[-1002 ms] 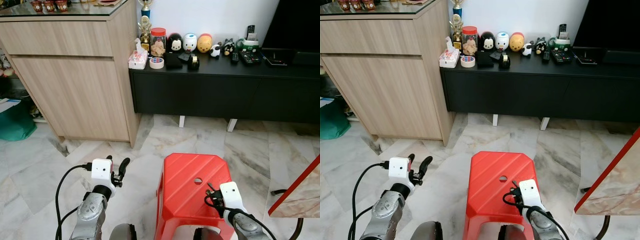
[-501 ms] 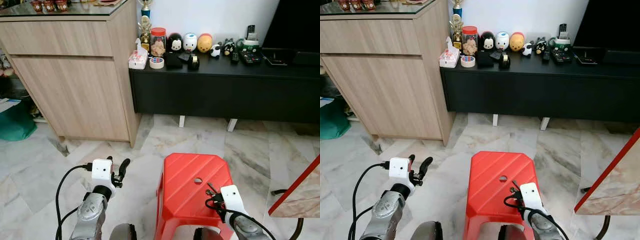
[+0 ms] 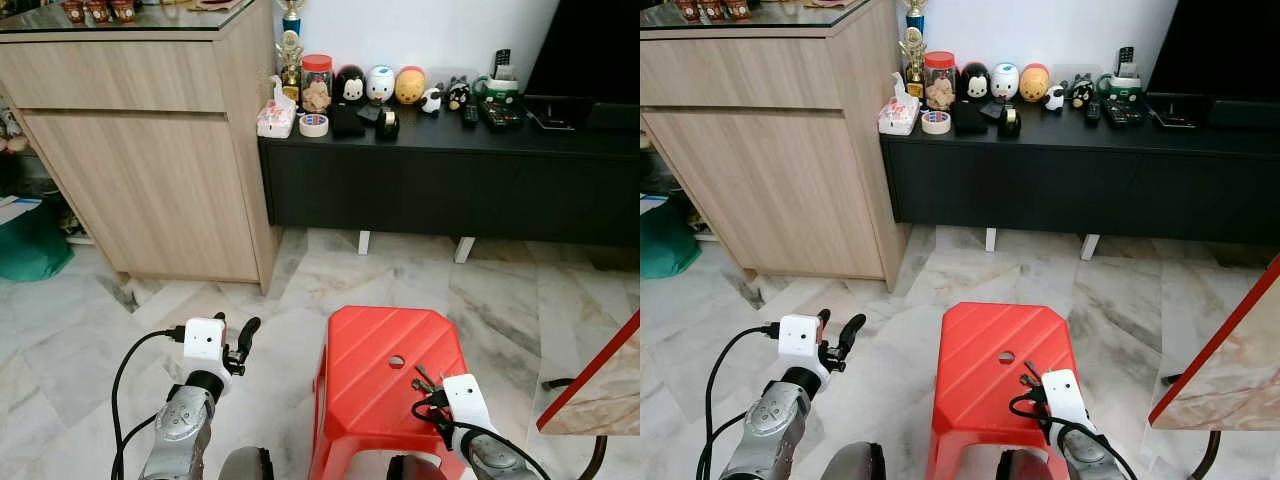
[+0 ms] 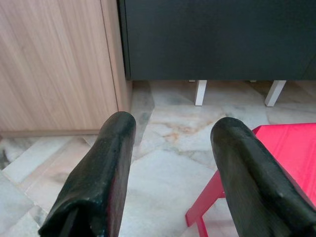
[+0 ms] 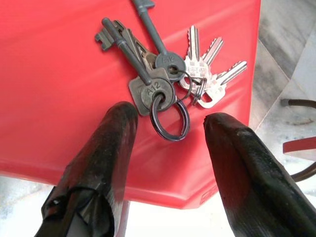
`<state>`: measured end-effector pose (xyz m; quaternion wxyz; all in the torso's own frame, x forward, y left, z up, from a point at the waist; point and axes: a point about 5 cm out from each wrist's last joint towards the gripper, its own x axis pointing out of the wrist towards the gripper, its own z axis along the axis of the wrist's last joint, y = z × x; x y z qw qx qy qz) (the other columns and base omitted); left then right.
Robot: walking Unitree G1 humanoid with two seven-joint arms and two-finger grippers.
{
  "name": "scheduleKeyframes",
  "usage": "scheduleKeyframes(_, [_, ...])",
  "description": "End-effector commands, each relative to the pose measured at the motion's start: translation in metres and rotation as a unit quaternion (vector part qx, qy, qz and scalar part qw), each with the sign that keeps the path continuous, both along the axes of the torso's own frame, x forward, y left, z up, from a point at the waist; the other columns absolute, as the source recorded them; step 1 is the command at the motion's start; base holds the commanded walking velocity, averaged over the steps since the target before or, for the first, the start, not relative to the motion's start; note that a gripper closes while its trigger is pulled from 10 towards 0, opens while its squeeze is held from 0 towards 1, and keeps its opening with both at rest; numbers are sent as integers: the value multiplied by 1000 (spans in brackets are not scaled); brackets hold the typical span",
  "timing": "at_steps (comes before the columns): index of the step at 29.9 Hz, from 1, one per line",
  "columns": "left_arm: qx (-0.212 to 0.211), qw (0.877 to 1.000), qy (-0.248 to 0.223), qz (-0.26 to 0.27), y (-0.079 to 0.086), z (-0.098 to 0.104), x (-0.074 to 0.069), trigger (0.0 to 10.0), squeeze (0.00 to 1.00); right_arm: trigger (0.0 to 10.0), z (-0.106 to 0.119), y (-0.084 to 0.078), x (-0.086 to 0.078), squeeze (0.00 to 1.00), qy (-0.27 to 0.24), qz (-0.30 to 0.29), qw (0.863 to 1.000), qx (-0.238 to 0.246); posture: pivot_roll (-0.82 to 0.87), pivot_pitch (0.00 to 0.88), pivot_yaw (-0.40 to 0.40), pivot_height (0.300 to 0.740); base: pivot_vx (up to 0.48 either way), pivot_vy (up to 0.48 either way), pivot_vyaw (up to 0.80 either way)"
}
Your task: Hang keys on a hook
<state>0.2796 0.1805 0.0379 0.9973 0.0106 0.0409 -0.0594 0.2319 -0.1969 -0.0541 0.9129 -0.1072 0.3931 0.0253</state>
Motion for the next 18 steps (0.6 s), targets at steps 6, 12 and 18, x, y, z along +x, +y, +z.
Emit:
scheduleKeyframes(6, [7,1000,17,0,2,-6,-4,10000,0,10000,3,-1,5,0,3,-3,1000,-7,38,10,-22,614,0,0,0])
scheduleKeyframes(12, [9,1000,19,2,2,-7,-4,10000,0,0,6,-4,9,0,0,-6,1000,-11,40,10,-22,614,0,0,0])
scheduleKeyframes(18, [13,1000,21,0,2,-7,-4,10000,0,0,8,-5,12,0,-2,-6,1000,-13,45,10,-20,614,0,0,0])
